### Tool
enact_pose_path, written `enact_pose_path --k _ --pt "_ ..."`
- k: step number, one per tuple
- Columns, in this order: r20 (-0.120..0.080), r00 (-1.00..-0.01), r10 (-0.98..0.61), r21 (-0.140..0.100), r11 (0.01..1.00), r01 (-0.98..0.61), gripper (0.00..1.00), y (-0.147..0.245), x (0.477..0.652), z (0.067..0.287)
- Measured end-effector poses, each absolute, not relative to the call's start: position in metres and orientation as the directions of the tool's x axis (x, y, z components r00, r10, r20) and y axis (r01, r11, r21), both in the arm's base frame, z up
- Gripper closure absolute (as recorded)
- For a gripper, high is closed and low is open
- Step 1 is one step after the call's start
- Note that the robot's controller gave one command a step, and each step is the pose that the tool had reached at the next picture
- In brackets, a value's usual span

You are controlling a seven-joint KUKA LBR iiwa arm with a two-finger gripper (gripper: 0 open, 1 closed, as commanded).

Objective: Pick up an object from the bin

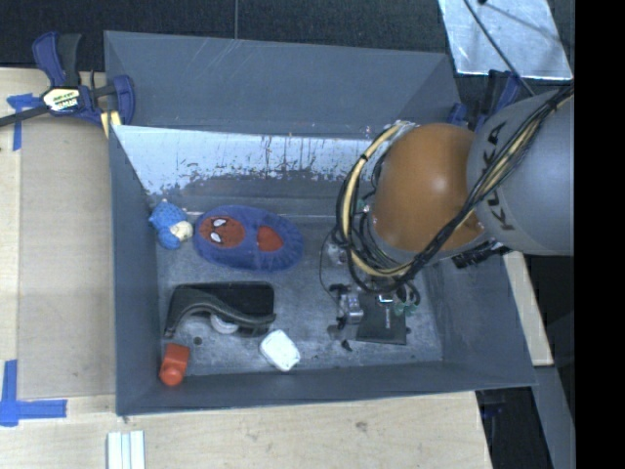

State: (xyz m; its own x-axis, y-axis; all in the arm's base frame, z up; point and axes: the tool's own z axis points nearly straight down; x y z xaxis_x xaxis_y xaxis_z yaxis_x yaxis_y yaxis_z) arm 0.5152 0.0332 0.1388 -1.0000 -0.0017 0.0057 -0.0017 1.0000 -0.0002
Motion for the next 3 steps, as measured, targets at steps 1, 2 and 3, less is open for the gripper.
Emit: enact_pose_path --k 1,2,3 --pt "0.003 -0.998 0.068 -0.004 0.998 0.068 0.0 -0.053 0.534 0.067" --pt "-0.007 -0.971 0.24 0.0 0.971 0.24 0.0 -0.063 0.53 0.101" --pt "-0.005 -0.967 0.255 0.0 0.967 0.255 0.0 -0.07 0.527 0.104"
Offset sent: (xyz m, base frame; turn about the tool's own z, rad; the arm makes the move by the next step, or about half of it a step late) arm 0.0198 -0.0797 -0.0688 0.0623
